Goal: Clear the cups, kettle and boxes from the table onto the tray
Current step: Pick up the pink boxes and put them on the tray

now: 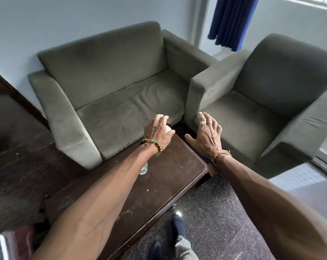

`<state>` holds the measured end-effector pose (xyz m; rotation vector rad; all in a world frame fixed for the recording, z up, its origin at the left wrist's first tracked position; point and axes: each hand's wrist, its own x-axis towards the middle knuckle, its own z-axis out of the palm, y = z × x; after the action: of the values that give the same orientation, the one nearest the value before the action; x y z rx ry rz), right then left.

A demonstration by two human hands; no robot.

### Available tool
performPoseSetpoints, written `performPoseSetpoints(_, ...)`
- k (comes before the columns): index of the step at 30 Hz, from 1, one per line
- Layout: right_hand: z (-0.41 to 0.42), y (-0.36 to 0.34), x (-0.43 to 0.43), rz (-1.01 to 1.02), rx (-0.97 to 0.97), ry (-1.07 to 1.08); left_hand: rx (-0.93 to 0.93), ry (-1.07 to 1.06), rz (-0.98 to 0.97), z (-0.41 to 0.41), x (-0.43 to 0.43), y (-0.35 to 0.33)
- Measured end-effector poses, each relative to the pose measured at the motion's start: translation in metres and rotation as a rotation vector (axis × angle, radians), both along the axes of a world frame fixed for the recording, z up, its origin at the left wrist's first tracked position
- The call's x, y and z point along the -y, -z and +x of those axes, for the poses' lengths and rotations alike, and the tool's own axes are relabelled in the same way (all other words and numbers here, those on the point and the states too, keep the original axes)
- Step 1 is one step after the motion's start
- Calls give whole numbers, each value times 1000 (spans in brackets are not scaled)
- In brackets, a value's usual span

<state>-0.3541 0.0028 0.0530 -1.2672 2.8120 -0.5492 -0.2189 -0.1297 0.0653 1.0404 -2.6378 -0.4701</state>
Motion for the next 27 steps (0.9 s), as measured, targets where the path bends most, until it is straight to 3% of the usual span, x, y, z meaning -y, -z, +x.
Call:
performPoseSetpoints(13, -6, 59, 149, 59, 170, -338, 59, -320, 108, 32, 90, 52)
performPoseSetpoints(19, 56, 88, 202, 121, 214, -547, 72, -544, 183, 108, 106, 88)
performPoseSetpoints(27, 167, 168, 202, 354, 339, -756, 34, -833, 423, 213, 76, 162)
